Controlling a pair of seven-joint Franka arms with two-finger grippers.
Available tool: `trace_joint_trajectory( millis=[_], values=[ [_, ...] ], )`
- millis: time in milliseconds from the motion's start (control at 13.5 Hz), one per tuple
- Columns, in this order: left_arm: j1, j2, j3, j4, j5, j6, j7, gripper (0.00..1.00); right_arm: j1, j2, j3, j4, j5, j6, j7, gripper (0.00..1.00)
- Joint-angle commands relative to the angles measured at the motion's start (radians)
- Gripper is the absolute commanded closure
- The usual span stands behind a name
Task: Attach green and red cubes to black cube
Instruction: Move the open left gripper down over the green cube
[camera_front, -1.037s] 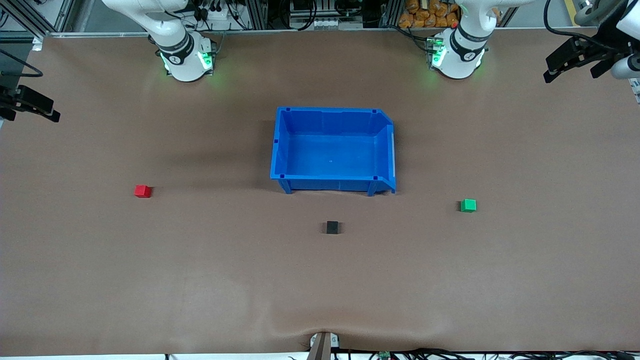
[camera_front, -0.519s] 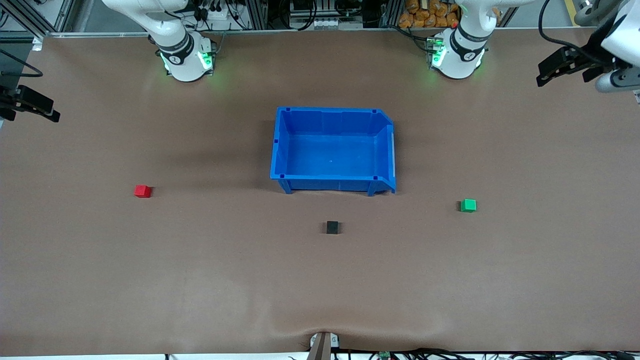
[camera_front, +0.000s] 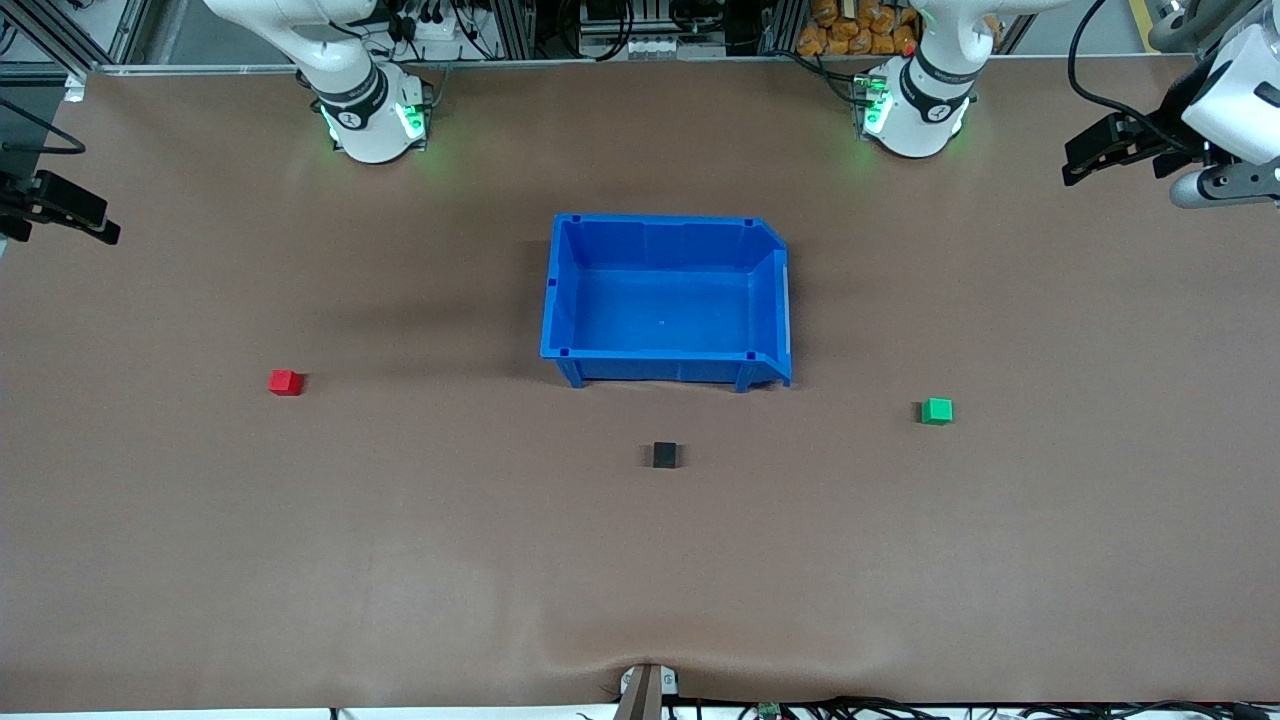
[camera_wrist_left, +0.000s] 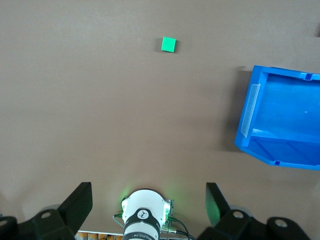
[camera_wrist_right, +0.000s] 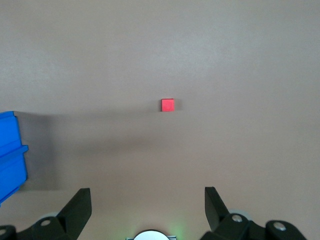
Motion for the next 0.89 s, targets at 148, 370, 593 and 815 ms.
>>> trace_joint_trajectory(
  millis=[148, 370, 593, 815],
  values=[
    [0.001, -0.008, -0.006, -0.046, 0.017, 0.044, 0.025, 0.0, -0.005, -0.018, 0.003, -0.012, -0.008, 0.0, -0.003, 0.0],
    [0.0, -0.011, -0.01, -0.073, 0.019, 0.073, 0.025, 0.0, -0.005, -0.018, 0.003, -0.012, -0.008, 0.0, -0.002, 0.0],
    [0.001, -0.009, -0.015, -0.116, 0.017, 0.119, 0.051, 0.0, -0.007, -0.017, 0.003, -0.012, -0.008, -0.002, -0.003, 0.0],
    [0.003, -0.009, -0.015, -0.183, 0.017, 0.193, 0.051, 0.0, -0.007, -0.018, 0.003, -0.011, -0.008, -0.002, -0.003, 0.0]
  ],
)
